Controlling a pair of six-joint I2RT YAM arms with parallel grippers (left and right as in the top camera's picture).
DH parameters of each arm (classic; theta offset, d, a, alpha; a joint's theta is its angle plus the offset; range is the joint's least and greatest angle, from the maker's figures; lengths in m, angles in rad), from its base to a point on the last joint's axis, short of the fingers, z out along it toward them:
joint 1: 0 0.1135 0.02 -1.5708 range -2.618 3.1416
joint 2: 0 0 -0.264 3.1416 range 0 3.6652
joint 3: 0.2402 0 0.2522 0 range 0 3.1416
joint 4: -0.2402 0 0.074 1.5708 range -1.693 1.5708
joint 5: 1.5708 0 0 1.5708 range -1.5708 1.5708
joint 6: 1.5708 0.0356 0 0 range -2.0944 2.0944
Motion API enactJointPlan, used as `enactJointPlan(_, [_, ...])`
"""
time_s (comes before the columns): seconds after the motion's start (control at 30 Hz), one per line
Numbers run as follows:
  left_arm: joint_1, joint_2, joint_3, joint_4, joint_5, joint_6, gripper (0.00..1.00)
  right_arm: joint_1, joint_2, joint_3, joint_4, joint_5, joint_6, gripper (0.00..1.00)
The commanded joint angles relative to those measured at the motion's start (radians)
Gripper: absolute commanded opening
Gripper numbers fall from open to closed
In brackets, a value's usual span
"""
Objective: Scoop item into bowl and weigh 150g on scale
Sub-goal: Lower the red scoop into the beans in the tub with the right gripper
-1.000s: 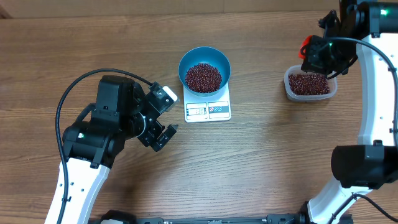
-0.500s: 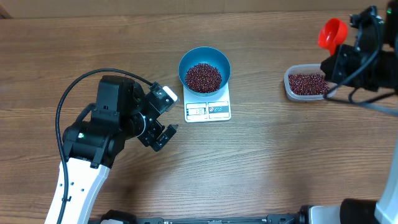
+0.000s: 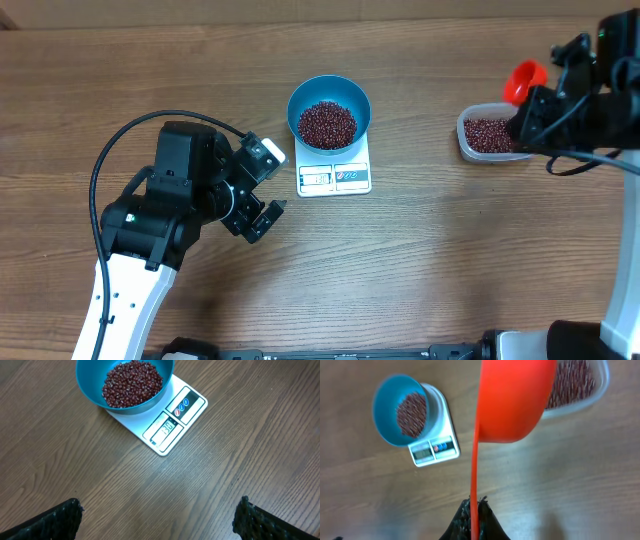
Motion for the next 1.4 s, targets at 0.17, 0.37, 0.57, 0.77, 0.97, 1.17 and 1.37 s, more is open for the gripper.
enactJointPlan(0.17, [0.004,0.002,0.023,0.003,0.000,-0.010,1.00,0.003,0.072,-0.068,0.004,-0.008,0.026,0.04])
enactJointPlan(0.37, [0.004,0.002,0.023,0.003,0.000,-0.011,1.00,0.003,0.142,-0.068,0.005,-0.004,0.032,0.04])
enactJointPlan(0.57, [0.004,0.002,0.023,0.003,0.000,-0.011,1.00,0.003,0.202,-0.068,0.009,-0.004,0.032,0.04])
enactJointPlan(0.77, [0.004,0.002,0.023,0.003,0.000,-0.011,1.00,0.003,0.235,-0.068,0.012,0.014,0.033,0.04])
enactJointPlan(0.97, [0.004,0.002,0.023,0.003,0.000,-0.011,1.00,0.003,0.235,-0.068,0.031,0.014,0.035,0.04])
enactJointPlan(1.17, [0.004,0.002,0.023,0.003,0.000,-0.011,1.00,0.003,0.236,-0.068,0.036,0.015,0.035,0.04])
enactJointPlan(1.37, [0.004,0.002,0.023,0.003,0.000,-0.011,1.00,0.003,0.236,-0.068,0.044,0.015,0.034,0.04])
